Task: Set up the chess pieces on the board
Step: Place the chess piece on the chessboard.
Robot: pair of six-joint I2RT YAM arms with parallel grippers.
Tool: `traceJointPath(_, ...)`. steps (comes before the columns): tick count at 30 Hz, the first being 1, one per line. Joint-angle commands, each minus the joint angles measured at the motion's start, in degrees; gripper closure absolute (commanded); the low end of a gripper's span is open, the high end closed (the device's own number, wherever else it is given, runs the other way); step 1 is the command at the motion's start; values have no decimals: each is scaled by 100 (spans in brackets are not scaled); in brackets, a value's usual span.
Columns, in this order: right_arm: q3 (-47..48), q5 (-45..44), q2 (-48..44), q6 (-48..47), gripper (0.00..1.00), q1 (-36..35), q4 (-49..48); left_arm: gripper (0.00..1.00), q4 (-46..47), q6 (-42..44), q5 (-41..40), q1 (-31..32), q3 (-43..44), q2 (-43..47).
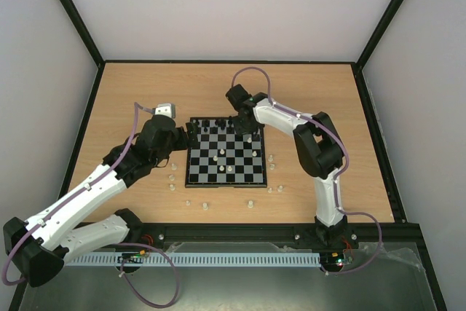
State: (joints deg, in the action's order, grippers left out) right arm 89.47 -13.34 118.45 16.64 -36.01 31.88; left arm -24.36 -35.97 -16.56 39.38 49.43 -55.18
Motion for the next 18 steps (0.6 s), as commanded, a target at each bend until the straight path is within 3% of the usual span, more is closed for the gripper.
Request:
traceJointPath(1, 276, -1, 203, -91, 96, 32, 162, 0, 35, 81, -76, 35, -37, -15)
traceJointPath(18, 206, -68, 171, -91, 93, 59, 187, 0, 31, 84, -49, 35, -13, -46)
